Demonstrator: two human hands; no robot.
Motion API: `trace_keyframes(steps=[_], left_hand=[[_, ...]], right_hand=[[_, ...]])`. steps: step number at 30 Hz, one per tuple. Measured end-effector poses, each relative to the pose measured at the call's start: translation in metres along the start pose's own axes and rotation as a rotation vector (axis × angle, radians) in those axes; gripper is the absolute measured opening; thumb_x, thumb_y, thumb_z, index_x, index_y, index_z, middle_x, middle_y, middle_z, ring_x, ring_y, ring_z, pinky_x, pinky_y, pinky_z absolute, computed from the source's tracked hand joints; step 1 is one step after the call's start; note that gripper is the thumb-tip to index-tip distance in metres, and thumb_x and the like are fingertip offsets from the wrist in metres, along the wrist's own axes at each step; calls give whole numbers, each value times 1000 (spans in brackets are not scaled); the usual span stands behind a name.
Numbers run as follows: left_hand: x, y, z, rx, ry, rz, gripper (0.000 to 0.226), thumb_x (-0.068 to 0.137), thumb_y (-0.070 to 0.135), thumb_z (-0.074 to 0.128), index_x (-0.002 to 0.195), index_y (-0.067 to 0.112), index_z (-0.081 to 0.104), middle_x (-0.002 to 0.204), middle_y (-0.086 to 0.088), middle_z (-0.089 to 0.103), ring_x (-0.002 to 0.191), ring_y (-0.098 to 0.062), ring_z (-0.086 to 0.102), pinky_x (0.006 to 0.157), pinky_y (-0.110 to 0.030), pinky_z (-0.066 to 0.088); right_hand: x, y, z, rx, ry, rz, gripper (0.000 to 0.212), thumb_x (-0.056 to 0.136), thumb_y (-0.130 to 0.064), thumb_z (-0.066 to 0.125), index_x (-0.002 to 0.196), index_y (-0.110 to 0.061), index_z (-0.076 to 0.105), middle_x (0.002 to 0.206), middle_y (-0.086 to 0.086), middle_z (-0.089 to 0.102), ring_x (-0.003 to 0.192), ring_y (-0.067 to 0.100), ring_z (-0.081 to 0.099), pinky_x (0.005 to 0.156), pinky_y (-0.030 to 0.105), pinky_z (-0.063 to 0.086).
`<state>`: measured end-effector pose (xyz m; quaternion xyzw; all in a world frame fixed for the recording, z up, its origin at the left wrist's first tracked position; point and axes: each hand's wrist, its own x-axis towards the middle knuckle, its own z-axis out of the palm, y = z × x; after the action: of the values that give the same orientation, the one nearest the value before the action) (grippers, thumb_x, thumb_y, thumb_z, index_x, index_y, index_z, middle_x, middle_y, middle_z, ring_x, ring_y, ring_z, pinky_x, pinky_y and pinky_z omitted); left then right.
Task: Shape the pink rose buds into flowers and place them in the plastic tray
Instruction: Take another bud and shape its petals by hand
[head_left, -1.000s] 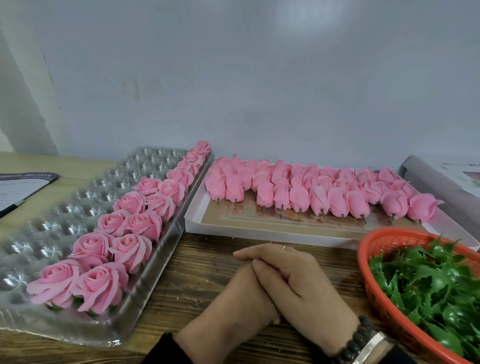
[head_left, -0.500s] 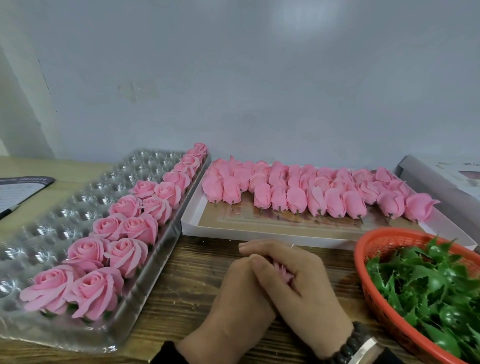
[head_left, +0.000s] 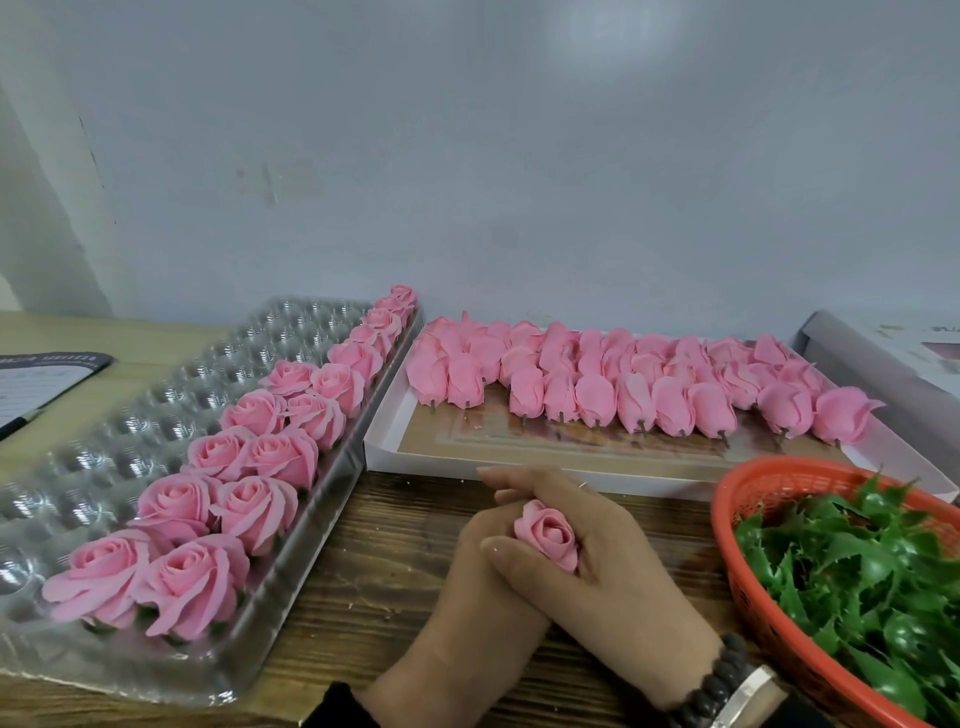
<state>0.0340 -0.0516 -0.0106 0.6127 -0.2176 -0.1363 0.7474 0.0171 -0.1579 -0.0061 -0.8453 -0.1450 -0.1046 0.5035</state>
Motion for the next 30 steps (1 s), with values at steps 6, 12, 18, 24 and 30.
trace_keyframes(steps=[6, 12, 18, 24, 30], left_hand=[[1, 2, 0, 161, 34, 121, 14, 82, -12, 57, 76, -2, 65, 69, -5, 67, 66, -7, 63, 59, -17, 50], [3, 1, 0, 89, 161, 154, 4, 76, 6, 70, 79, 3, 68, 82, -20, 68, 82, -34, 65, 76, -42, 54], [1, -6, 2, 336, 153, 97, 27, 85, -8, 53, 83, 15, 66, 62, 10, 63, 65, 6, 61, 60, -8, 46], [2, 4, 6, 429, 17, 101, 37, 87, -10, 48, 86, 27, 52, 74, 29, 66, 78, 23, 55, 65, 2, 40], [3, 7, -1, 344, -28, 2, 30, 76, -7, 62, 77, 22, 61, 62, 8, 62, 57, 6, 58, 57, -7, 44]], right_hand=[[0, 3, -3, -50, -53, 10, 58, 64, -67, 54, 120, -59, 39, 118, -29, 56, 111, -9, 52, 94, 20, 45], [-3, 3, 0, 46, 60, -6, 70, 58, -70, 59, 123, -46, 46, 118, -32, 54, 112, -9, 51, 90, 12, 43], [-3, -1, 8, -48, 177, -81, 52, 74, -79, 37, 114, -50, 54, 117, -29, 56, 113, -2, 52, 93, 19, 43], [-1, 4, 4, -113, 136, -73, 34, 81, -51, 39, 100, -41, 66, 113, -30, 59, 113, -3, 51, 99, 26, 40], [-2, 0, 2, -10, 120, -100, 55, 78, -75, 34, 117, -43, 57, 112, -24, 63, 105, 1, 59, 89, 25, 48]])
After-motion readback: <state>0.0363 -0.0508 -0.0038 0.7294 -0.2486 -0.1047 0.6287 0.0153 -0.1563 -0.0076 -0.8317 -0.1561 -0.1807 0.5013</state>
